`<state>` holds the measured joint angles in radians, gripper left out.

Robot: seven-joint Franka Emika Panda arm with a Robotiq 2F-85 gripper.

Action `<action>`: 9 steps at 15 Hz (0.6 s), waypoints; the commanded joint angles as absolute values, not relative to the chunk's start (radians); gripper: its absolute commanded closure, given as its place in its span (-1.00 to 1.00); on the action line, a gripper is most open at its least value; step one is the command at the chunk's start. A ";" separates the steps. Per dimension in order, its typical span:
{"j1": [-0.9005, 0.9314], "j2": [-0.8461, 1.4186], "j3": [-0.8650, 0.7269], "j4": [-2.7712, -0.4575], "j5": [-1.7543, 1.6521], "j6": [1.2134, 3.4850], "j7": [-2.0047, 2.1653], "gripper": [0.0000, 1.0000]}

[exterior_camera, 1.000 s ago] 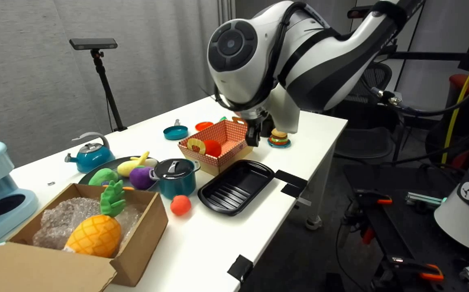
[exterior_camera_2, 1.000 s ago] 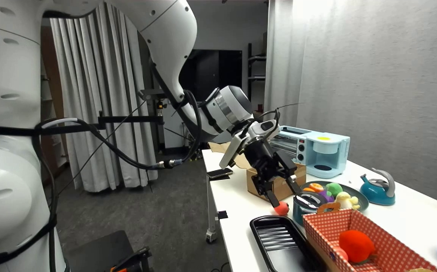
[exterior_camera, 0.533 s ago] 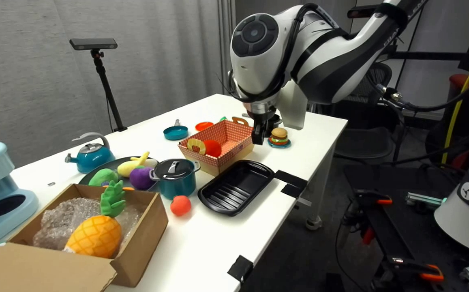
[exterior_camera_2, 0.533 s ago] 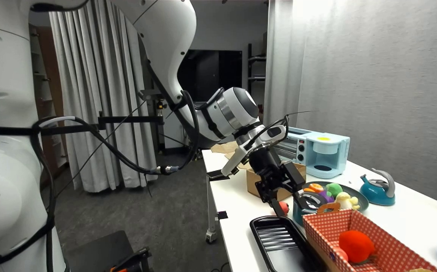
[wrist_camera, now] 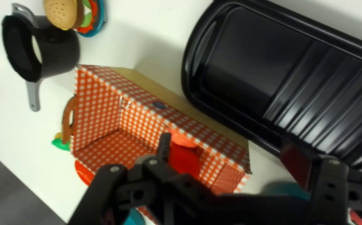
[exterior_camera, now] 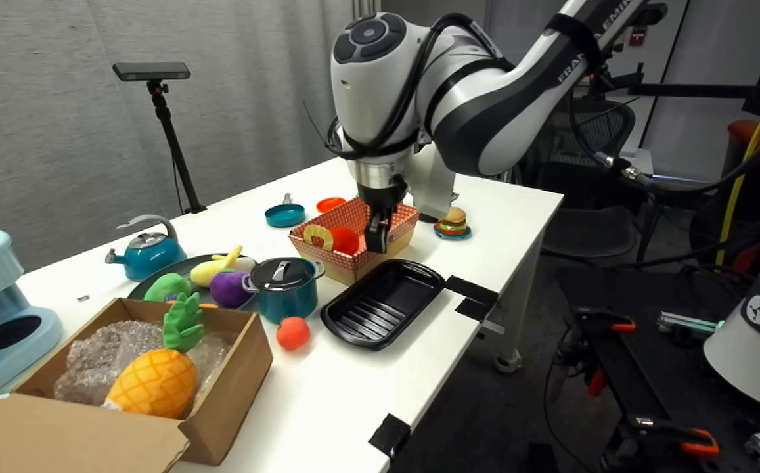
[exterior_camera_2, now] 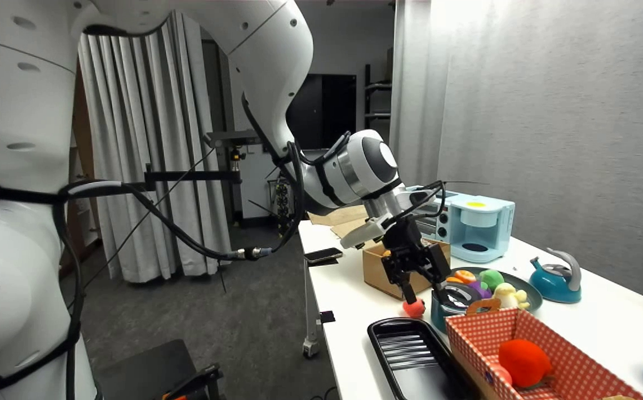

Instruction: Move the pineapple plushie from the right box to the left box then put the right box on the black plate

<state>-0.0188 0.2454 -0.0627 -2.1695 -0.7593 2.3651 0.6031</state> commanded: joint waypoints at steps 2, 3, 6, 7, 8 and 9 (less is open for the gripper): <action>-0.025 0.345 -0.059 -2.042 -0.545 2.448 0.413 -0.74; -0.021 0.369 -0.065 -2.016 -0.524 2.467 0.385 -0.70; -0.018 0.426 -0.095 -1.968 -0.501 2.522 0.313 -0.69; -0.027 0.435 -0.113 -1.973 -0.506 2.553 0.292 -0.70; -0.030 0.451 -0.127 -1.965 -0.507 2.570 0.278 -0.70; -0.040 0.461 -0.135 -1.963 -0.488 2.596 0.258 -0.72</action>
<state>-0.0196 0.4144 -0.1035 -1.9954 -0.5386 2.5280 0.3380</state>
